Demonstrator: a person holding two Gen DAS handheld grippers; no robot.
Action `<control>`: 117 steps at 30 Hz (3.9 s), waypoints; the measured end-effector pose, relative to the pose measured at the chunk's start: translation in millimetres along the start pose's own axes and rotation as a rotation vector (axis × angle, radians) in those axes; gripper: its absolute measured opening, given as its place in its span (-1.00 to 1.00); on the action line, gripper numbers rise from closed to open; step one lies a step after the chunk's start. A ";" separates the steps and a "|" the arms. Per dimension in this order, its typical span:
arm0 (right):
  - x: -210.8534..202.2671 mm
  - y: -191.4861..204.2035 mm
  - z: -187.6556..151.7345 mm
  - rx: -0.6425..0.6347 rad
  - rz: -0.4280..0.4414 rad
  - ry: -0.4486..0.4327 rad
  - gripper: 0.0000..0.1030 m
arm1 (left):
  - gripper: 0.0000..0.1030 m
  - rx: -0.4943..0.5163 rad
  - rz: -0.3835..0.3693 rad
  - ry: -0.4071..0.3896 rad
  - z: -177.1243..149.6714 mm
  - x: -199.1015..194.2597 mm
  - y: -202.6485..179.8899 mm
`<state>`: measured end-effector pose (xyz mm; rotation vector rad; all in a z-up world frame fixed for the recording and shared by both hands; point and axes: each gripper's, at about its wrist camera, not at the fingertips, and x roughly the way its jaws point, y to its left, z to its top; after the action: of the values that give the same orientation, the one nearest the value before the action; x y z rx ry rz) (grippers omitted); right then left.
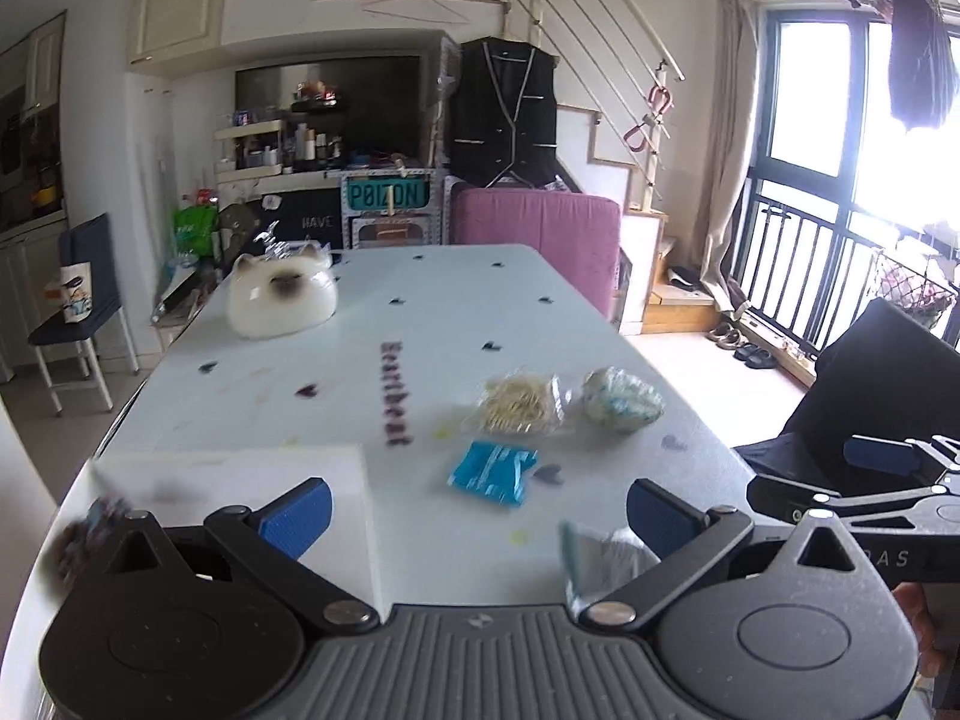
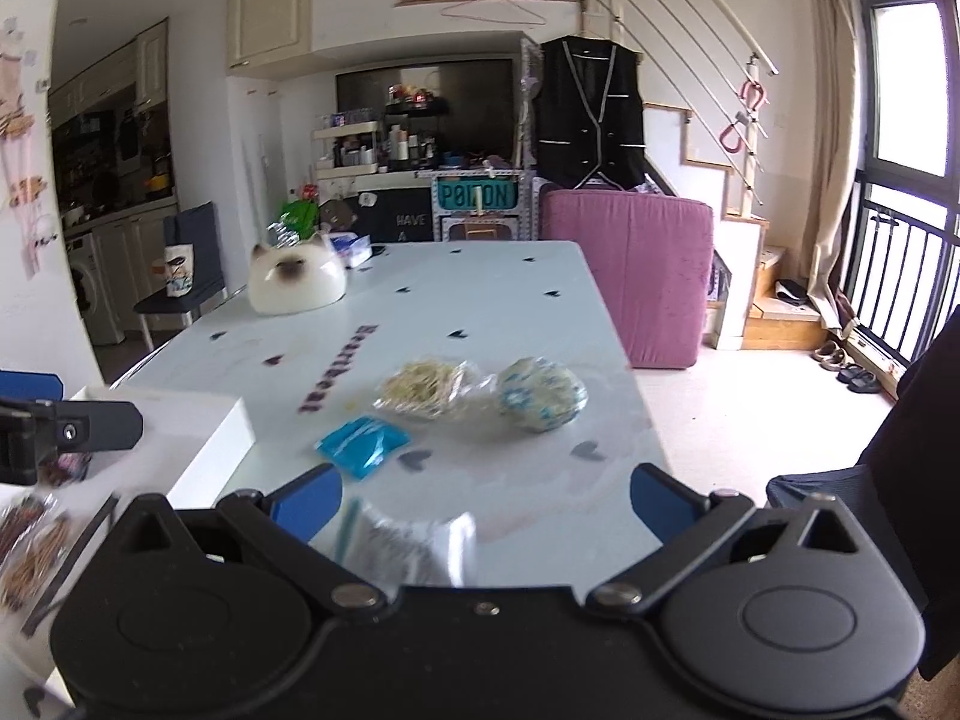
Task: Organize soft objects
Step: 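Grasp the bagged beaded cord with the left tool while the right tool grasps the floral pouch, then carry the beaded cord bag and floral pouch over the tray with both tools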
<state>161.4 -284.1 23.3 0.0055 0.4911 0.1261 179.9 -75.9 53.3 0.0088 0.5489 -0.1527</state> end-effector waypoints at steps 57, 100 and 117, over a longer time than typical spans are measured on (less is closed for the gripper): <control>260.4 -62.2 50.2 0.229 0.022 0.305 0.07 | 0.30 -0.010 -0.071 0.242 35.3 273.0 -15.5; 72.1 84.8 50.1 0.147 0.217 0.140 0.08 | 0.30 -0.273 -0.223 0.137 2.8 35.4 160.8; 115.1 163.6 53.1 0.078 0.340 0.228 0.08 | 0.30 -0.382 -0.111 0.339 -44.1 113.0 239.9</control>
<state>267.5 -106.3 21.9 0.1529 0.7204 0.4439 287.4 147.4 -50.9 -0.3733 0.9107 -0.1531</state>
